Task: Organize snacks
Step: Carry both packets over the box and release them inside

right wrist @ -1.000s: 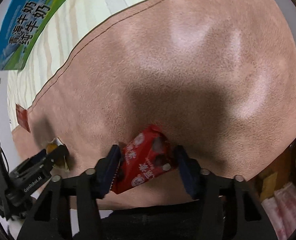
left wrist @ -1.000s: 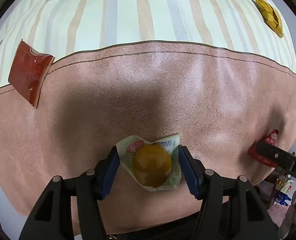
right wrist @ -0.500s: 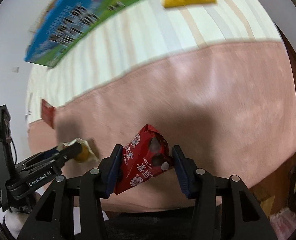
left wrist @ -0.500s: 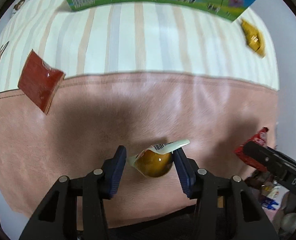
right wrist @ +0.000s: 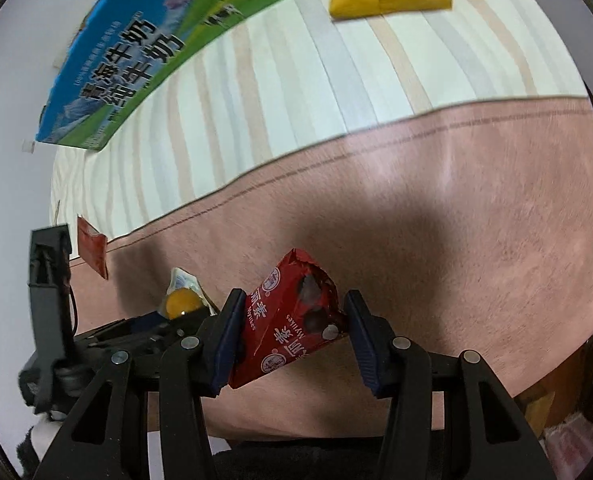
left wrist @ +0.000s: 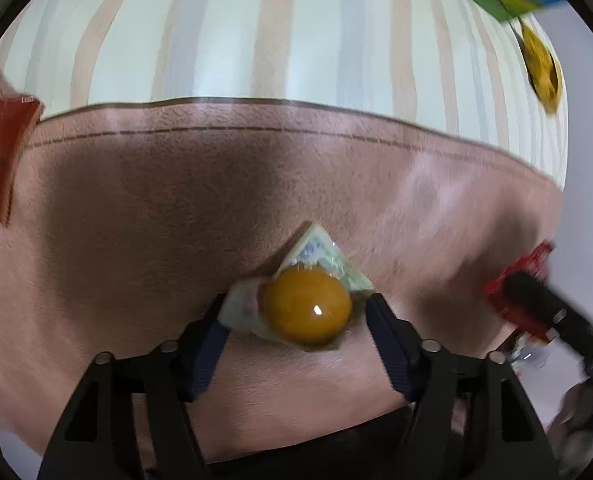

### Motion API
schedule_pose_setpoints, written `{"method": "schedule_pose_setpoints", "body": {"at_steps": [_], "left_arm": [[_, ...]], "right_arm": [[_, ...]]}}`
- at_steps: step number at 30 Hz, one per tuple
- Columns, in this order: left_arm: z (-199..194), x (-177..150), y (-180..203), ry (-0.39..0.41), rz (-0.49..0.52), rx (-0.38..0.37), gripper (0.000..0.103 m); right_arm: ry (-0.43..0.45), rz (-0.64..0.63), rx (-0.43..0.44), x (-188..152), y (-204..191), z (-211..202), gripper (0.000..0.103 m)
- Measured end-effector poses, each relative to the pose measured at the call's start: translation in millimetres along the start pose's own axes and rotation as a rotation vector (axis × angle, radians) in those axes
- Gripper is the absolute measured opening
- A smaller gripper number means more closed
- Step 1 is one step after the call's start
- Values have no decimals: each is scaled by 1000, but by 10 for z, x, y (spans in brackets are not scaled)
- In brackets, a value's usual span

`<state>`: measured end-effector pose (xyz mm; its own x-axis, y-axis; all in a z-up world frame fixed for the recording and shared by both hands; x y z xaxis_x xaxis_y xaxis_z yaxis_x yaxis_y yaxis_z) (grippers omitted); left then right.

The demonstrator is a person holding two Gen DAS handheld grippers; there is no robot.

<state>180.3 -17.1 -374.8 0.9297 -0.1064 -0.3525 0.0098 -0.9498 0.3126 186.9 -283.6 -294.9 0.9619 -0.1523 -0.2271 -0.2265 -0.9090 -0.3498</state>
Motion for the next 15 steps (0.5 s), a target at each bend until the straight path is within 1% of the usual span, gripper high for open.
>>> {"method": "schedule_pose_setpoints", "body": {"at_steps": [2,4,5,6,7,9,11,15], "left_arm": [[6,42,-39,1,-43,-28,70],[4,75,-67,4,-55,-24,68],[-6,82,-60,11,-52,-2,68],[-5,78,-37,15,-44,27,63],[-18,73,-11,26,-26,69,55],[-54,59,59,51,9,128,54],[-76,60,109,68,23,158,53],[-97,8,200,93,40,184,52]], "right_arm": [[-7,8,3,-7,33,34,53],[-10,12,1,1,7,80,53],[-11,12,0,0,7,100,53],[-12,11,-1,2,0,109,53],[-13,10,-3,-3,-1,113,53],[-12,7,-5,5,-24,128,53],[-11,5,-3,0,-28,113,53],[-2,-1,-2,16,-76,98,53]]}}
Point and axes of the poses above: each gripper's, at about its wrist camera, not at the fingertips, and z roughly the way its jaws point, y to its right, x to its top, the point moved 6 cm from there along z, roughly the way its jaws point, and after that the axes turned 13 degrees about -y, right-handed, at the moved point
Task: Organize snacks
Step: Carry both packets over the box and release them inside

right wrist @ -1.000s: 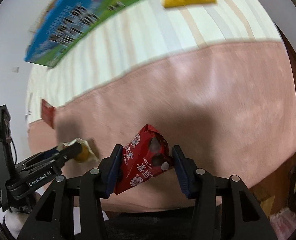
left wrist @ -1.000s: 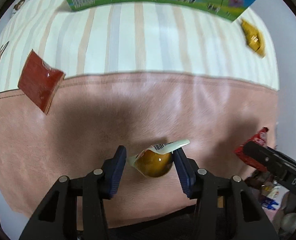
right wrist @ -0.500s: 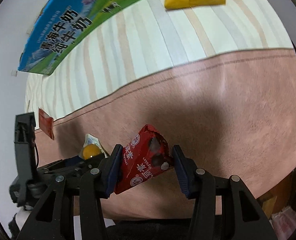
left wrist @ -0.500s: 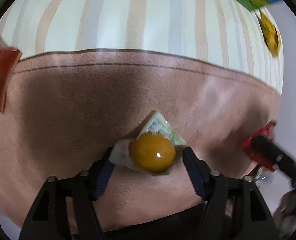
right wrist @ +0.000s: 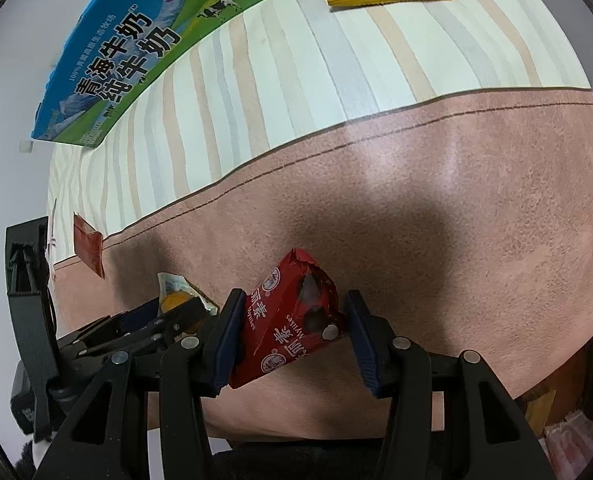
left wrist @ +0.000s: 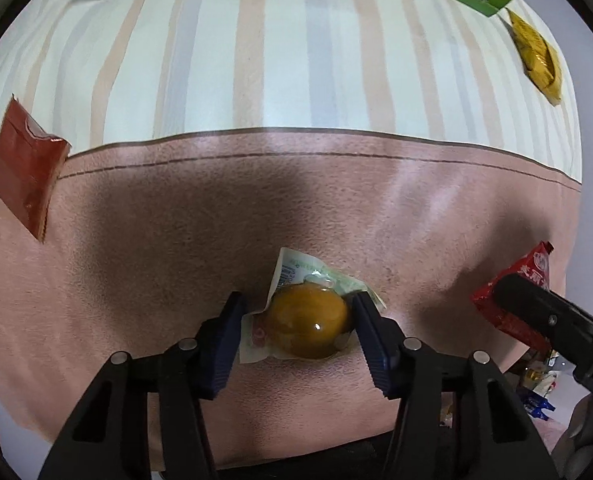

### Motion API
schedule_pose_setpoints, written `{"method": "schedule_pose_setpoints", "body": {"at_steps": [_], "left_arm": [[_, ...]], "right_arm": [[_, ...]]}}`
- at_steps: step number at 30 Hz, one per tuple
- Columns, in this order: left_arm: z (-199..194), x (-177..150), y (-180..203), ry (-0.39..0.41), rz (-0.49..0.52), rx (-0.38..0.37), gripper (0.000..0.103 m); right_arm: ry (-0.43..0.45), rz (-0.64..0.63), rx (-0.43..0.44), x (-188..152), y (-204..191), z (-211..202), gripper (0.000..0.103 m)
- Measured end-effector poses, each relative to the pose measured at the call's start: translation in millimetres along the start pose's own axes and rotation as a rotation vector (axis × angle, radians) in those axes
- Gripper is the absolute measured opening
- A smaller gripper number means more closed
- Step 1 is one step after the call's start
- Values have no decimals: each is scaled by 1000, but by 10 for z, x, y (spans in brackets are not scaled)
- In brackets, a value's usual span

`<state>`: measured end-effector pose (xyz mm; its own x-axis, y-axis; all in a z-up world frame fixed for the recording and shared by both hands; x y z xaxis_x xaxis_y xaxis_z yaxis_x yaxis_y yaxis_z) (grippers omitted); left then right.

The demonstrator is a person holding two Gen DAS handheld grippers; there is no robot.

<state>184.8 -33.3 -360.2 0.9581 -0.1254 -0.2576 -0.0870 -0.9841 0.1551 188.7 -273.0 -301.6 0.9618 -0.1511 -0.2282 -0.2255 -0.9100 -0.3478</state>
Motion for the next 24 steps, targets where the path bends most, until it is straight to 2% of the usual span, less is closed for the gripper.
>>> {"method": "schedule_pose_setpoints", "body": {"at_steps": [3,5,7,12,19,22,24], "left_arm": [[-48,-52,119,10,14,-7,52],[-184,-189,93,15,23,-23,52],[-302,-174,123,25,28,-43,52],[-736,-94,102,59,24,-136,52],[-1600,49,84,176,33,-213,52],[-1883,97,84,231,45,-218,52],[-2165,277,62,269,59,-208,52]], "right_arm": [[10,-8,2,13,-29,-53,53],[18,-15,5,22,-30,-117,53],[30,-26,10,30,-52,-197,53],[63,-53,29,71,-155,-425,53],[132,-96,70,269,-361,-898,53],[172,-130,81,429,-519,-1160,53],[201,-150,85,540,-628,-1315,53]]}}
Point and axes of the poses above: each gripper's, at about its wrist camera, not at the fingertips, and z roughly the way its jaws point, y to its right, x to its top, the point moved 6 cm from there along z, roughly the way its jaws point, and after that the axes turned 13 degrees about -y, right-handed, at the moved point
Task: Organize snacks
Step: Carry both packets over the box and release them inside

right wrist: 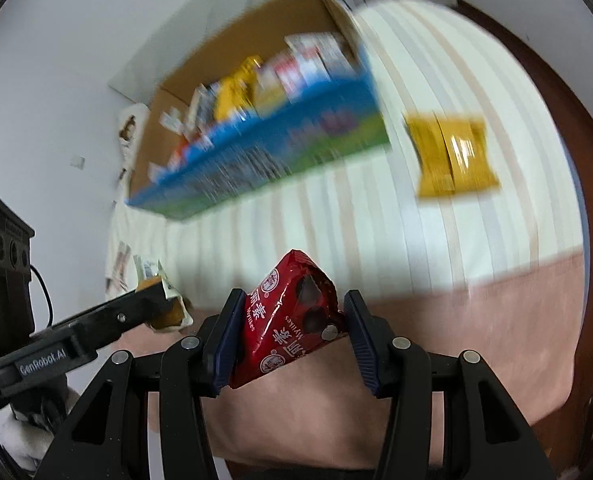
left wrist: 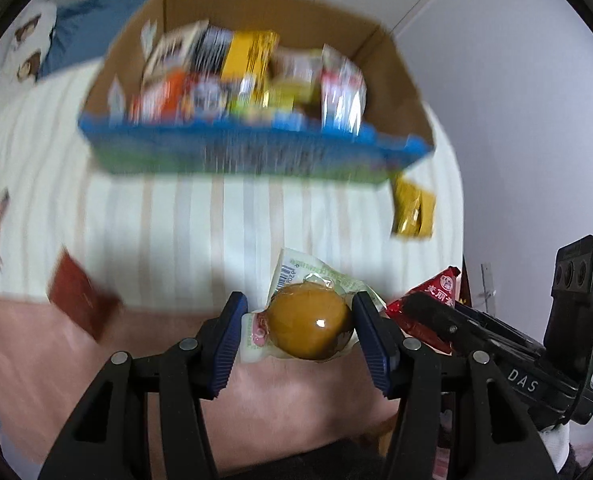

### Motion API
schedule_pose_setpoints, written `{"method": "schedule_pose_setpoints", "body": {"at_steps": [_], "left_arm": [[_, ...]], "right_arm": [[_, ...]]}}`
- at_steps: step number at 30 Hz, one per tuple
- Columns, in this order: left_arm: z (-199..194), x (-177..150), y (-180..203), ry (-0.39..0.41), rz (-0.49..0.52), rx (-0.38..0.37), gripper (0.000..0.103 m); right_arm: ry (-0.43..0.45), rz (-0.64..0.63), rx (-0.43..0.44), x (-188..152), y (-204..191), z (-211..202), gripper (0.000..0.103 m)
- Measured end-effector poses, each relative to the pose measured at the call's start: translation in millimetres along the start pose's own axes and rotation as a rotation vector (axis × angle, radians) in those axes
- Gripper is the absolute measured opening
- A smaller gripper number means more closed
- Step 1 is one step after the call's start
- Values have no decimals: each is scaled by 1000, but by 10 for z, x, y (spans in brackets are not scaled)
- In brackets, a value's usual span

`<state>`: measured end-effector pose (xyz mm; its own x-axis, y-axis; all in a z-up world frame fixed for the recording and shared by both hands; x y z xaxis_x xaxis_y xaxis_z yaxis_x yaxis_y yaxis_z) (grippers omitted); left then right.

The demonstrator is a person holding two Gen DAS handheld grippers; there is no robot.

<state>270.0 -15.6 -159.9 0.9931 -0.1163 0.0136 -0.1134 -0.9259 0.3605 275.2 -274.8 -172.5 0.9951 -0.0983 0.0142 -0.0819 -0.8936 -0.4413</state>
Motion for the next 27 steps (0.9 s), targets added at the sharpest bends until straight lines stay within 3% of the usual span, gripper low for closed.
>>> {"method": "schedule_pose_setpoints", "body": {"at_steps": [5,11,15,20,22,23,24,27], "left_arm": [[-310,540,84,68,23,23,52],[-291,1229,165,65,45,120,52],[-64,1540,80,-27,38,171,52],[424,1705,-105,-190,-14,139,54],[600,1683,-182,-257,-48,106,56],[671,1672,-216,-278,-60,96,57],[709,1666,-241,-280,-65,95,63],[725,1658,-290,-256,-63,135,96]], "right_arm": [[80,-70,-18,553,-298,-289,53],[100,-128,-144,1302,-449,-322,53],[27,-128,-244,1663,-346,-149,53],[-118,-103,-274,1833,-231,213,56],[-183,-89,-259,1869,-205,361,79],[-195,-88,-268,1885,-188,406,84],[-198,-94,-288,1896,-178,433,91],[-202,-103,-307,1884,-156,474,93]]}}
Point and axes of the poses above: each gripper's, at about its wrist camera, not at the fingertips, and z roughly the way its jaws point, y to its right, x to its top, the point moved 6 cm from there along z, roughly the way its jaws point, and after that the axes turned 13 degrees about -y, right-handed, at the moved point
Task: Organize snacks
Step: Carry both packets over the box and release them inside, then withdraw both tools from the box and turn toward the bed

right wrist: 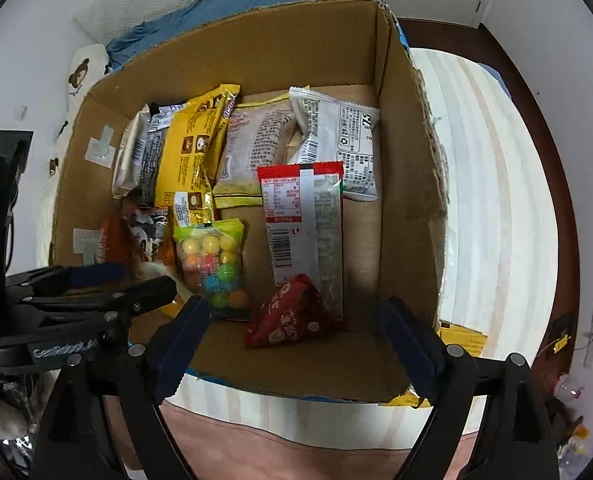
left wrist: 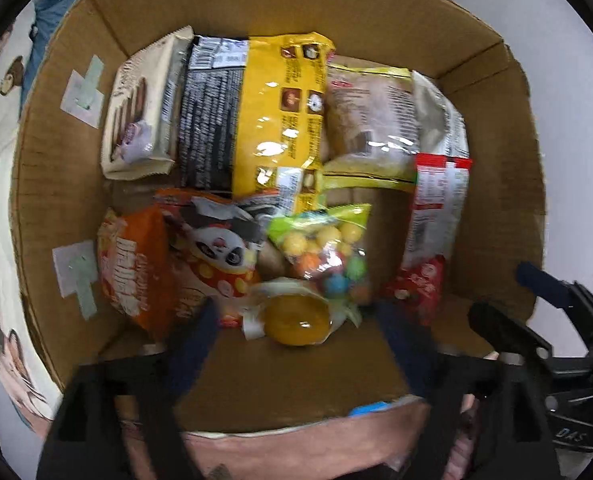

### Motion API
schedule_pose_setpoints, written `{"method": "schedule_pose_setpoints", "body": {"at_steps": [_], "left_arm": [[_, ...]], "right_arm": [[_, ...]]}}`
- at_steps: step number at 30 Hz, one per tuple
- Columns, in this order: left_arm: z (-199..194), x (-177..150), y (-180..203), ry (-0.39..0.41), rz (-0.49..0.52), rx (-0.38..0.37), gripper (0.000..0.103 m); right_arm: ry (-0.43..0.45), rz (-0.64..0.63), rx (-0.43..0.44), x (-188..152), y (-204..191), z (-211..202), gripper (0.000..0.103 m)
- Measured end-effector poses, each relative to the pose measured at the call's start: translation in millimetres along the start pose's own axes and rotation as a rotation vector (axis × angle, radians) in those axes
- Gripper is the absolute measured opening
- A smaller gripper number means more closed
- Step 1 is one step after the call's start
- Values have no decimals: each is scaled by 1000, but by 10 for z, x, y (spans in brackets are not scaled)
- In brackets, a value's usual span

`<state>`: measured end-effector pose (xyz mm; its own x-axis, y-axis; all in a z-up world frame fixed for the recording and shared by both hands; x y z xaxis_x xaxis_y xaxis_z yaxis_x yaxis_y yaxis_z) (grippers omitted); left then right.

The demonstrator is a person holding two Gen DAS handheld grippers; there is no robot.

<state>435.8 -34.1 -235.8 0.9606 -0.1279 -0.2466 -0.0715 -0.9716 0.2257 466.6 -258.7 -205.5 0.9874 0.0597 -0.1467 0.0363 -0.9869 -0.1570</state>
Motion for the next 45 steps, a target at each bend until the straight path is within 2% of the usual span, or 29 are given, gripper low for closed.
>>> {"method": "schedule_pose_setpoints", "body": {"at_steps": [10,15,19,25,34,39,45], "left_arm": [[-255,-57,-74,92,-12,94,97],[-407,-87,-95,145,-9,169,97],[-508,-168,-133,188,-16,167,97],[-748,-349,-57,311,-26,204,97],[-1113,-877,59,493,-26,235,97],[-1270,-1292,147,593,-25,244,97],[-1367,-1703,220,644,-21,234,97]], "right_arm": [[26,-4,-77,58,-3,-18,98],[53,8,-92,44,42,-89,98],[90,11,-95,-1,34,-180,98],[187,5,-102,-191,-23,-455,98],[338,-25,-106,-665,-184,-894,98],[410,-50,-104,-999,-281,-1161,98],[479,-55,-91,-1399,-309,-1398,98]]}}
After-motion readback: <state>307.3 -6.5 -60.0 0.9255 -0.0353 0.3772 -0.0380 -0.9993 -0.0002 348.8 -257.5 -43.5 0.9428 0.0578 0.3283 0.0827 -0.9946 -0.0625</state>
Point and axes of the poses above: each gripper's, at about its wrist camera, not at the fingertips, and z roughly the way its jaws point, y to its right, x to its top, the point moved 6 cm from there along z, roughly the way its jaws point, and after that the axes turned 13 degrees about -y, right-handed, at the moved point
